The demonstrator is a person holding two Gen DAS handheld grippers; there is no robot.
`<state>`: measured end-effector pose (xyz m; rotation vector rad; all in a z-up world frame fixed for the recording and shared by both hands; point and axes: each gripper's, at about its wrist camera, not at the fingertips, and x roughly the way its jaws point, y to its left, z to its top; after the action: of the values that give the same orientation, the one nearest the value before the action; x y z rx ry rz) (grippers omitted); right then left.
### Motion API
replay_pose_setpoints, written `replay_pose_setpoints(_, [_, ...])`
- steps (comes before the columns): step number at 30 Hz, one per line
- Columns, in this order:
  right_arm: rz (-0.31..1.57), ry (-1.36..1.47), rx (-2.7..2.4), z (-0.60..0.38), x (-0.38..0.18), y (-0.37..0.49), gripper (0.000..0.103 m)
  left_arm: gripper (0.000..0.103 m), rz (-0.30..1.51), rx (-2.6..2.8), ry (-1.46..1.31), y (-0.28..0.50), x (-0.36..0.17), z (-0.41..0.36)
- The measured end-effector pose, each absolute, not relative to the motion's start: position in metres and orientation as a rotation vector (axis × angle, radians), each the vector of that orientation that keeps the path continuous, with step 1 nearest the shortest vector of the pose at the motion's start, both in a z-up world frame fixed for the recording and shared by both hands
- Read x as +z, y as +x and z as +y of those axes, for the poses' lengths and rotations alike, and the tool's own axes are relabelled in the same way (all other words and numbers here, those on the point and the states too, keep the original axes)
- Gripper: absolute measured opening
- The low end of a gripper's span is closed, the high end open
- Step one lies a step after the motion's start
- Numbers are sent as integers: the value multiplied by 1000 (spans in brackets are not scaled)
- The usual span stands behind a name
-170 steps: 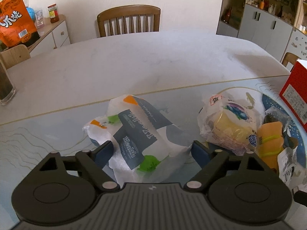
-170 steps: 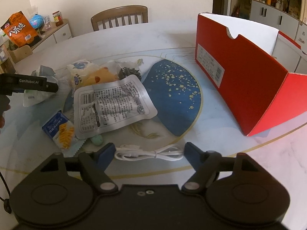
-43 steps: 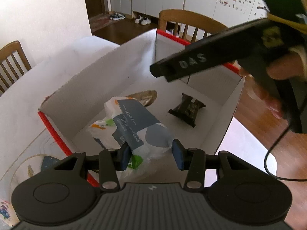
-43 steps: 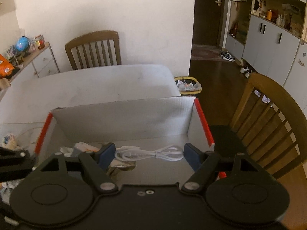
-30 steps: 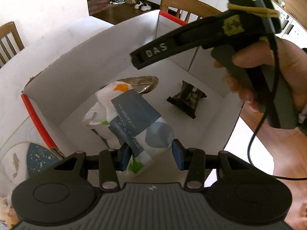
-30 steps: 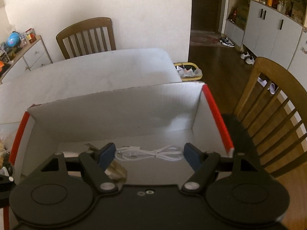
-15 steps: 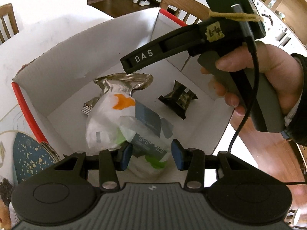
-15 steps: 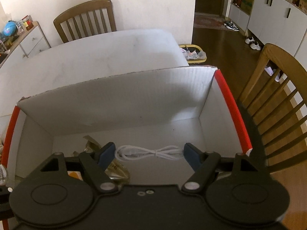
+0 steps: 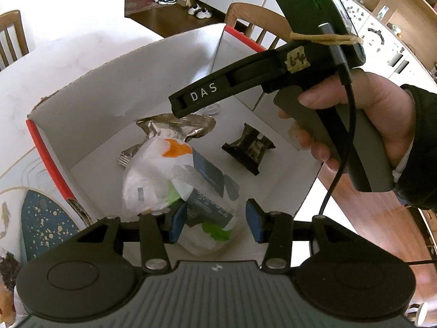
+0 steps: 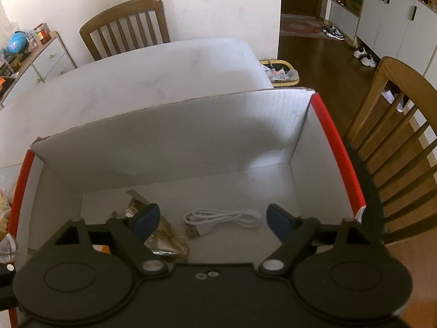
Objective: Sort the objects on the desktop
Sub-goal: 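Carry the white cable and white bag over the red shoebox and lower them, then open both grippers to drop the cable and bag into the shoebox, then withdraw both grippers from the shoebox back toward the snack pile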
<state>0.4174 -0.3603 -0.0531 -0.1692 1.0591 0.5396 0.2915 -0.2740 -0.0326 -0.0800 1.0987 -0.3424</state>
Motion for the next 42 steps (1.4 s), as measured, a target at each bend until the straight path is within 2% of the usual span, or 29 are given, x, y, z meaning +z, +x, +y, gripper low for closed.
replay_pose_setpoints(5, [1041, -157, 538, -365, -45, 416, 88, 48, 1080, -342, -86, 288, -29, -272])
replay_pose_setpoints(7, [1034, -151, 536, -367, -42, 414, 88, 61, 1068, -334, -86, 286, -26, -271])
replay_pose_setpoints(9, [1028, -145, 536, -368, -38, 410, 88, 65, 1056, -327, -93, 283, -24, -268])
replay_pose_setpoints(33, [880, -119, 561, -359, 29, 319, 91, 66, 926, -369, -116, 215, 12, -229])
replay_pose_setpoints(42, [860, -106, 526, -343, 36, 277, 92, 72, 890, -400, -91, 180, 22, -206])
